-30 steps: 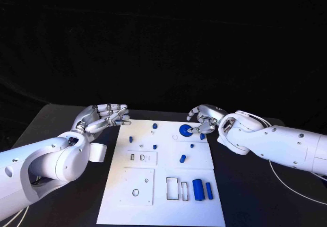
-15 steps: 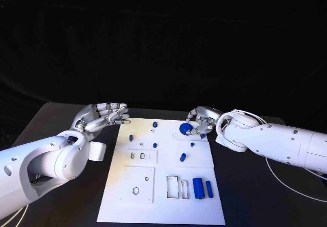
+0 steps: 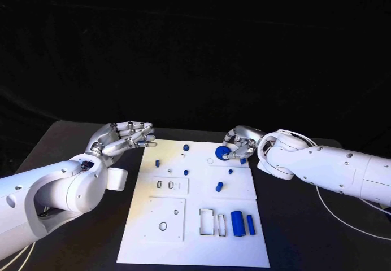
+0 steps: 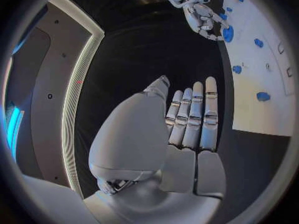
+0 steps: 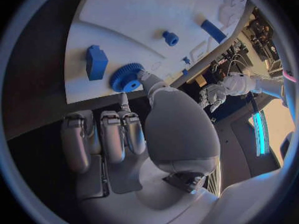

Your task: Assemble the parts on the task board

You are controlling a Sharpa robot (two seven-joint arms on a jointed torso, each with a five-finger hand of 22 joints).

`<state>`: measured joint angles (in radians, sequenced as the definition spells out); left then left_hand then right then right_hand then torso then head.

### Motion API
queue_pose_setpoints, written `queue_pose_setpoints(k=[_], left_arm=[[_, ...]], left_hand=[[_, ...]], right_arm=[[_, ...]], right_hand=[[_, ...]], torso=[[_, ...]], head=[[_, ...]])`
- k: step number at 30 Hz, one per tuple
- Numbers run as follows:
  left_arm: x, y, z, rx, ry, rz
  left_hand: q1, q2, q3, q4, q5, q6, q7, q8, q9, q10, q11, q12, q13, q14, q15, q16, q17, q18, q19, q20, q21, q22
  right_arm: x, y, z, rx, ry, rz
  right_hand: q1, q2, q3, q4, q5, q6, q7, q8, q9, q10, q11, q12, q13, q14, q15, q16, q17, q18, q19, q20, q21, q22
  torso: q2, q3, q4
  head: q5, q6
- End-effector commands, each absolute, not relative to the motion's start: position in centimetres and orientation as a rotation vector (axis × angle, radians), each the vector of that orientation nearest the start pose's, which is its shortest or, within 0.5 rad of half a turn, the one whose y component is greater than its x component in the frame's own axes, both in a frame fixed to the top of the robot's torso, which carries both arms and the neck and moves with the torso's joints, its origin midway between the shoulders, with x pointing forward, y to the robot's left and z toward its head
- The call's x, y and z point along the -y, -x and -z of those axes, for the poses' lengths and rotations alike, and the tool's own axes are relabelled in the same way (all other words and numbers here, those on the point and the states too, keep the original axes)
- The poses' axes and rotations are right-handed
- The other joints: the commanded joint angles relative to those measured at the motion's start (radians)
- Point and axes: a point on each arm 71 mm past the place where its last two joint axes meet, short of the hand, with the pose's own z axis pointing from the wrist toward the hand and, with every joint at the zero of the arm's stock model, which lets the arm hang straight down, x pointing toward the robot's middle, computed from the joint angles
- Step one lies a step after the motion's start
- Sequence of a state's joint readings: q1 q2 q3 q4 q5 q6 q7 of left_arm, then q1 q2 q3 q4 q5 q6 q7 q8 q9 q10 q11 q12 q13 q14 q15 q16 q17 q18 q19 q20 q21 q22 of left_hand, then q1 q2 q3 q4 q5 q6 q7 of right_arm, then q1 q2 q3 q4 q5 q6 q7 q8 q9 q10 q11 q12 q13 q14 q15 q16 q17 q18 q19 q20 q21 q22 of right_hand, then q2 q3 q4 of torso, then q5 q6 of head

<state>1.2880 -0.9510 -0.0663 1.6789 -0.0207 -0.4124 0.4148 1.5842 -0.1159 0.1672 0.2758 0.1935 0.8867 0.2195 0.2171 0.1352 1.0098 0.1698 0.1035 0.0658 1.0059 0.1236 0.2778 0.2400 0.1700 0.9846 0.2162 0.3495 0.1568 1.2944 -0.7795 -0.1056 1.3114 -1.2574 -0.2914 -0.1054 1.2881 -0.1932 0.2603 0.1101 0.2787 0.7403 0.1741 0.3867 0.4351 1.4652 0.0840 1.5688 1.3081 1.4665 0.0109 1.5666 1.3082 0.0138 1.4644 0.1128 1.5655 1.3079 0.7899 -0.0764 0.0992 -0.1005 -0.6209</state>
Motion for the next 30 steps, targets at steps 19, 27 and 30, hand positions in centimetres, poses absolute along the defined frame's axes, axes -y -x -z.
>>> queue_pose_setpoints(k=[19,27,30], left_arm=[[-22.0,-47.1,13.3,-1.348,1.025,1.543],[-22.0,-47.1,13.3,-1.350,1.026,1.544],[-22.0,-47.1,13.3,-1.350,1.026,1.544]], left_hand=[[0.000,-0.007,0.010,-0.001,-0.006,-0.004,0.003,-0.008,-0.003,-0.009,0.005,-0.009,-0.002,-0.009,0.001,-0.006,0.003,0.010,0.004,-0.001,0.006,0.002],[0.001,-0.006,0.011,-0.002,-0.006,-0.005,0.004,-0.009,-0.003,-0.010,0.005,-0.011,-0.002,-0.009,0.002,-0.006,0.004,0.010,0.004,-0.001,0.007,0.002],[0.001,-0.006,0.012,-0.002,-0.007,-0.006,0.004,-0.010,-0.003,-0.011,0.005,-0.012,-0.002,-0.009,0.002,-0.007,0.004,0.010,0.004,-0.001,0.008,0.003]], right_arm=[[23.6,-53.6,18.3,-1.749,0.023,-0.506],[22.6,-53.1,17.7,-1.646,0.096,-0.527],[22.2,-52.9,17.4,-1.612,0.109,-0.536]], right_hand=[[0.042,0.024,0.092,-0.002,-0.013,0.094,-0.022,0.015,-0.014,0.106,-0.011,0.002,0.263,0.104,-0.008,0.004,0.263,-0.014,0.106,-0.003,0.005,0.263],[0.037,0.008,0.166,-0.015,-0.006,0.163,-0.040,0.004,-0.023,0.106,-0.028,0.002,0.263,0.104,-0.023,0.004,0.263,-0.014,0.106,-0.016,0.005,0.263],[0.027,0.005,0.179,-0.014,-0.008,0.179,-0.045,0.000,-0.023,0.106,-0.033,0.002,0.263,0.104,-0.026,0.004,0.263,-0.014,0.106,-0.019,0.005,0.263]], torso=[[0.000,0.0001,-0.0008],[0.000,0.0005,0.0006],[0.000,0.0002,0.0006]], head=[[0.003,-0.005],[0.001,-0.004],[0.002,-0.003]])
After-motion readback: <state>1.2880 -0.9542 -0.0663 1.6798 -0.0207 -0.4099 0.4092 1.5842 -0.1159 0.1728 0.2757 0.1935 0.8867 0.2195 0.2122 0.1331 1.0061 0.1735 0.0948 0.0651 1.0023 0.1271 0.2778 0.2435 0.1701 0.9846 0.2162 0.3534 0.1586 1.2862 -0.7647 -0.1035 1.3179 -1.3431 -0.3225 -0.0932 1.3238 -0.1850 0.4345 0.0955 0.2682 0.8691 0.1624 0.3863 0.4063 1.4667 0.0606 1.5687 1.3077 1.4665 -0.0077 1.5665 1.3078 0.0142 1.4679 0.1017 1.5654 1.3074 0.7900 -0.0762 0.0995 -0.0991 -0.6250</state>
